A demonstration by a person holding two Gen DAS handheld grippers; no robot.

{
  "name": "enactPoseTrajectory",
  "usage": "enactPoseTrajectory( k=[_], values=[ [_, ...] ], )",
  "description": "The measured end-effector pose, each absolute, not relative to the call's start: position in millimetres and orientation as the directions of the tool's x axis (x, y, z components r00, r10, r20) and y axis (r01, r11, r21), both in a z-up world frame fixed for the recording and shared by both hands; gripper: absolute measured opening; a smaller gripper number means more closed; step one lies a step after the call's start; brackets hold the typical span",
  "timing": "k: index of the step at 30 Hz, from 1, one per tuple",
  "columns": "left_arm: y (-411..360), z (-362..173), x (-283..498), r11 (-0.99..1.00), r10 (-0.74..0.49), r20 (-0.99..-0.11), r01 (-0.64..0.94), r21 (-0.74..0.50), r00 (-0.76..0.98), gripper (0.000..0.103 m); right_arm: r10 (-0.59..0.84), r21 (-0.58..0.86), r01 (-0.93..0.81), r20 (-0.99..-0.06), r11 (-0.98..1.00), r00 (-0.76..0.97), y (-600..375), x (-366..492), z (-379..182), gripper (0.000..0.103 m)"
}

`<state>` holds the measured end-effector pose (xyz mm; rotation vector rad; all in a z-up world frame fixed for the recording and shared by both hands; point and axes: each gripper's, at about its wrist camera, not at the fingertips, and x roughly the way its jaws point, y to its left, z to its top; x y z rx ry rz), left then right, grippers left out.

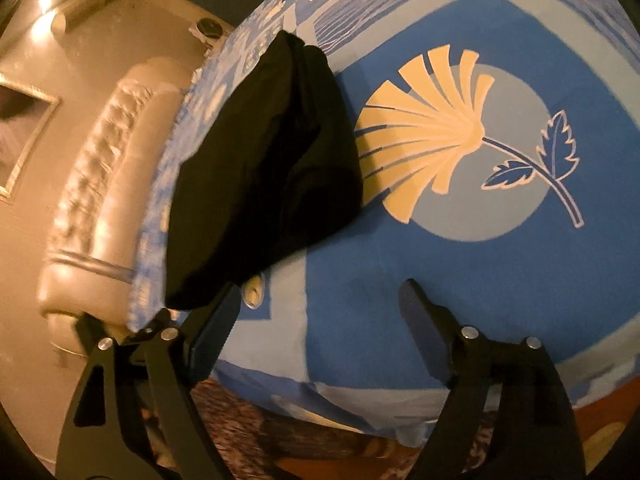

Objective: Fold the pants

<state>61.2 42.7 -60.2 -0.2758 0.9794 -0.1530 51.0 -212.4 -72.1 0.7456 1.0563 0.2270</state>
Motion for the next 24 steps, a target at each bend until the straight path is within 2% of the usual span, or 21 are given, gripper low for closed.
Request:
enactPoseTrajectory(
  k=[6,12,18,24],
  values=[
    [21,-45,32,0.984,-0.16,-0.776,0.038,-0.172,0.611,0.087,0.288,0.393,0.125,-0.823,0.911,0.49,-179,37,-54,0.085],
    [9,-30,21,0.994,-0.097,-0.73,0.029,-0.106,0.676,0.087,0.122,0.193,0.071,-0.823,0.979,0.554,-155,24,-37,0.087],
    [2,-25,21,0.996,-0.073,-0.72,0.018,-0.084,0.69,0.087,0.075,0.142,0.057,-0.775,0.988,0.628,-148,16,-27,0.09],
    [-5,-26,22,0.991,-0.125,-0.734,0.05,-0.124,0.668,0.087,0.092,0.172,0.07,-0.777,0.983,0.622,-148,25,-32,0.091]
  ],
)
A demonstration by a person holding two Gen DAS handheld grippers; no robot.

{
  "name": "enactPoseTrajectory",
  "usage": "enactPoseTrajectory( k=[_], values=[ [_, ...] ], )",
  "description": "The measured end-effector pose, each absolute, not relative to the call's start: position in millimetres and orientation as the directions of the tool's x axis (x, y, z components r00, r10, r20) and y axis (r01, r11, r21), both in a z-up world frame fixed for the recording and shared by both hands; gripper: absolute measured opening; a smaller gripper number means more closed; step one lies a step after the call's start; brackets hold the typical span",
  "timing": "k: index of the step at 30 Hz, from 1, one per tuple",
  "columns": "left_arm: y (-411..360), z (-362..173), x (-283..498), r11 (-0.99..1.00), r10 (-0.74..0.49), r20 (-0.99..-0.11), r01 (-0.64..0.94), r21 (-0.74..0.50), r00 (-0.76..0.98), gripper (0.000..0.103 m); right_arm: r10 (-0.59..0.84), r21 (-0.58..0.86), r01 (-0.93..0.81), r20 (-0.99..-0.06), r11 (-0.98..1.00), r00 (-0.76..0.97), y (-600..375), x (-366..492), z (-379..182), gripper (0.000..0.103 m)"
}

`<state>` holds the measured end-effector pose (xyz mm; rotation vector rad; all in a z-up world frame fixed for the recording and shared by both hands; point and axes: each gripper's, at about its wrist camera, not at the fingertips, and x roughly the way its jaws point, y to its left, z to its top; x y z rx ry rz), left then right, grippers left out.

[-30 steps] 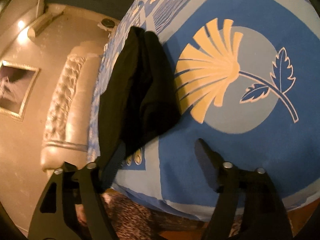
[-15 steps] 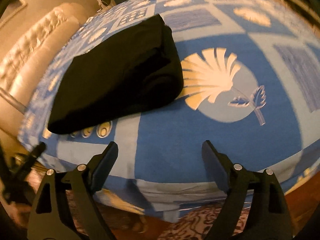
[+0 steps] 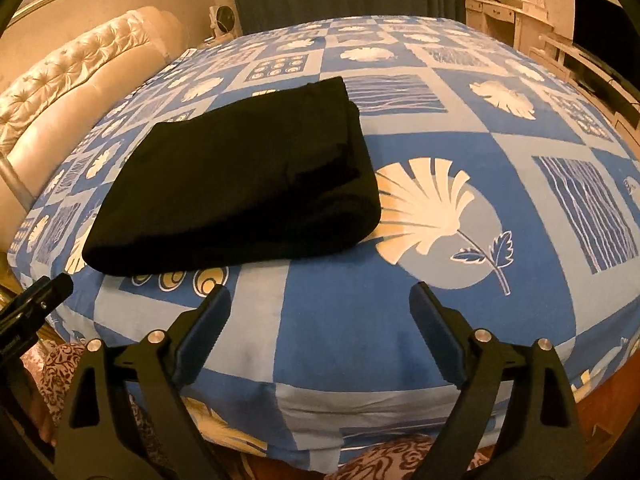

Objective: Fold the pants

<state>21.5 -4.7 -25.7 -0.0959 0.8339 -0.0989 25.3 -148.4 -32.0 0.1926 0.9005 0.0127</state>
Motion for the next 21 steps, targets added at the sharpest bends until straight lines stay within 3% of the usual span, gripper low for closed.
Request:
enactPoseTrajectory(
  k=[21],
  values=[
    [-9.2,-21.5,19.4,0.993,-0.115,-0.717,0.061,-0.101,0.688,0.087,0.113,0.188,0.065,-0.793,0.98,0.598,-143.0,27.4,-39.7,0.091]
  ],
)
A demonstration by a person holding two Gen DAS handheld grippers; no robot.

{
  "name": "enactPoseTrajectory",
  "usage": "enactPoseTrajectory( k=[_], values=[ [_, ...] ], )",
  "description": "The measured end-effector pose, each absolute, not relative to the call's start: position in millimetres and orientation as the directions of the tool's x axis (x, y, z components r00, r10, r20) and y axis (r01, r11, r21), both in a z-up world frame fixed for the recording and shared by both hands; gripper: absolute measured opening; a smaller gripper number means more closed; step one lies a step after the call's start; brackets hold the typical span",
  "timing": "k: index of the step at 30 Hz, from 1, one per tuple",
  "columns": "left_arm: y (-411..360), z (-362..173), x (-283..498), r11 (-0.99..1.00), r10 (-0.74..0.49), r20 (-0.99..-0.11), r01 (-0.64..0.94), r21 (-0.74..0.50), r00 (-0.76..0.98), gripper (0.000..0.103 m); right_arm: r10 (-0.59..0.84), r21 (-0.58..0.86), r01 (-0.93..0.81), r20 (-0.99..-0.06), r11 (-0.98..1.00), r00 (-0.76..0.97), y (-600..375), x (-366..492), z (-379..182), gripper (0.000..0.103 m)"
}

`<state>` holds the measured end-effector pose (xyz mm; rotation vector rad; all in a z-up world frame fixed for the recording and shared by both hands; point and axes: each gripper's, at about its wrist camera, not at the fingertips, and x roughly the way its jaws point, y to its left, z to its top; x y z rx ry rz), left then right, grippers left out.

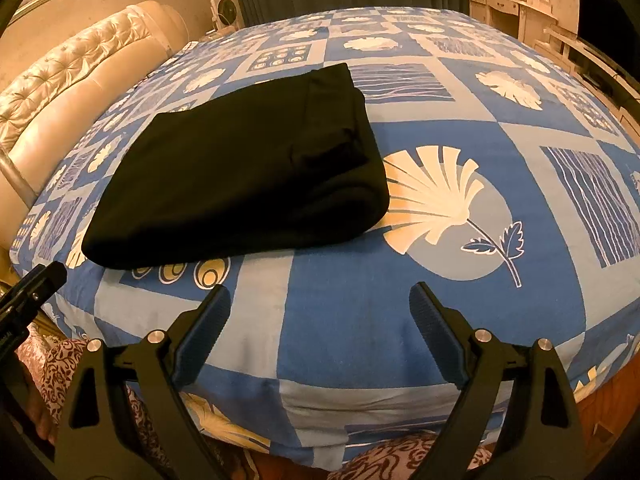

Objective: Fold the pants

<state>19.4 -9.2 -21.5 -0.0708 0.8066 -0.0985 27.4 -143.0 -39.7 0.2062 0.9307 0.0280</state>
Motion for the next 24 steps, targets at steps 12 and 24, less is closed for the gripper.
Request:
enactPoseTrajectory(
  k=[12,24],
  values=[
    [-8.8,-20.6,19.2,0.996,-0.085,-0.716,0.046,-0.073,0.693,0.087,0.122,0.201,0.069,-0.796,0.977,0.592,-142.2,28.1,-41.7,0.092],
    [-10.1,-21.3,19.2,0.997,-0.078,-0.72,0.052,-0.058,0.69,0.087,0.122,0.2,0.068,-0.797,0.977,0.592,-139.7,27.2,-41.4,0.092]
  ],
)
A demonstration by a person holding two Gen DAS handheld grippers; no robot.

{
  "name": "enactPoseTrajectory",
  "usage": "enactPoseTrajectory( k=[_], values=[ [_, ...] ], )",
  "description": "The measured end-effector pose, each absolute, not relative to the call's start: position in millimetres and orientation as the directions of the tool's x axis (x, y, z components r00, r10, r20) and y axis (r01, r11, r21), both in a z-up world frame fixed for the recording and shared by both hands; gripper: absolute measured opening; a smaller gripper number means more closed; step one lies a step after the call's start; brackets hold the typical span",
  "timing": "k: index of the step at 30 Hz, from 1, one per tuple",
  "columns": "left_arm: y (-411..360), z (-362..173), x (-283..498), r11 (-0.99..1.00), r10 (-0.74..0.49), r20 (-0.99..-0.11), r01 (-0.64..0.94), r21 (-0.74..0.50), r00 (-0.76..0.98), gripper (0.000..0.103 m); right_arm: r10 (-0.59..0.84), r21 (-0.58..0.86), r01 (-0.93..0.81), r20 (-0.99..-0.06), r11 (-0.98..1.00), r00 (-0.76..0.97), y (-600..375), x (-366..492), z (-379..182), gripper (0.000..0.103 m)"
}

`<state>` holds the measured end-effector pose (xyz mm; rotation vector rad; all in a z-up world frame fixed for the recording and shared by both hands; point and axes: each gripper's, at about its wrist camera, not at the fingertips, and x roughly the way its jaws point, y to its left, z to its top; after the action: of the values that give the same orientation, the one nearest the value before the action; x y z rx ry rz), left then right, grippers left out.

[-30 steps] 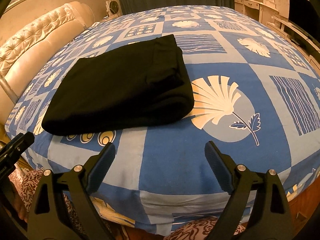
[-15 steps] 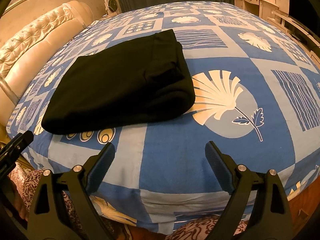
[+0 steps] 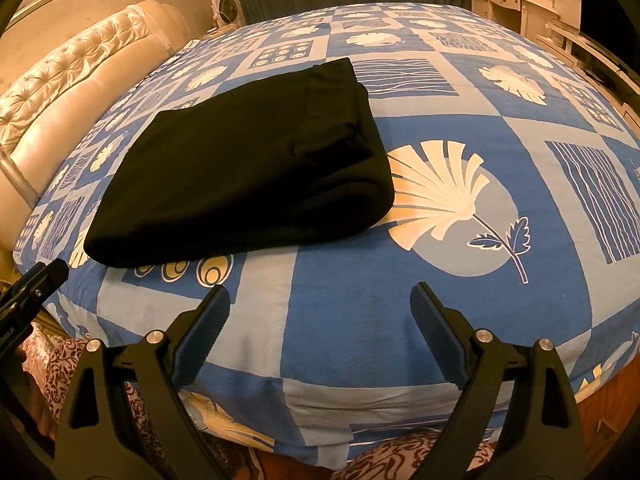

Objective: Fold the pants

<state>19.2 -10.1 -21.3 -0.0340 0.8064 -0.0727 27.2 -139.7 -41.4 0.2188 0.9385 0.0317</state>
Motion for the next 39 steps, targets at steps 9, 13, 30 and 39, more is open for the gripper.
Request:
enactPoseTrajectory(
  k=[9,13,30,39],
  values=[
    [-14,-18,18,0.998,-0.06,-0.707,0.065,-0.02,0.705,0.087,0.125,0.201,0.064,-0.796,0.978,0.592,-138,27,-41,0.092],
    [-15,-16,18,0.998,-0.059,-0.704,0.066,-0.017,0.707,0.087,0.126,0.201,0.062,-0.797,0.978,0.591,-137,27,-41,0.092],
    [-33,-4,13,0.991,0.011,-0.649,0.078,0.109,0.761,0.088,0.134,0.204,0.055,-0.797,0.977,0.589,-132,27,-41,0.092],
    [-37,1,14,0.995,-0.003,-0.645,0.068,0.077,0.764,0.088,0.148,0.218,0.052,-0.798,0.974,0.584,-129,25,-41,0.092]
  ],
)
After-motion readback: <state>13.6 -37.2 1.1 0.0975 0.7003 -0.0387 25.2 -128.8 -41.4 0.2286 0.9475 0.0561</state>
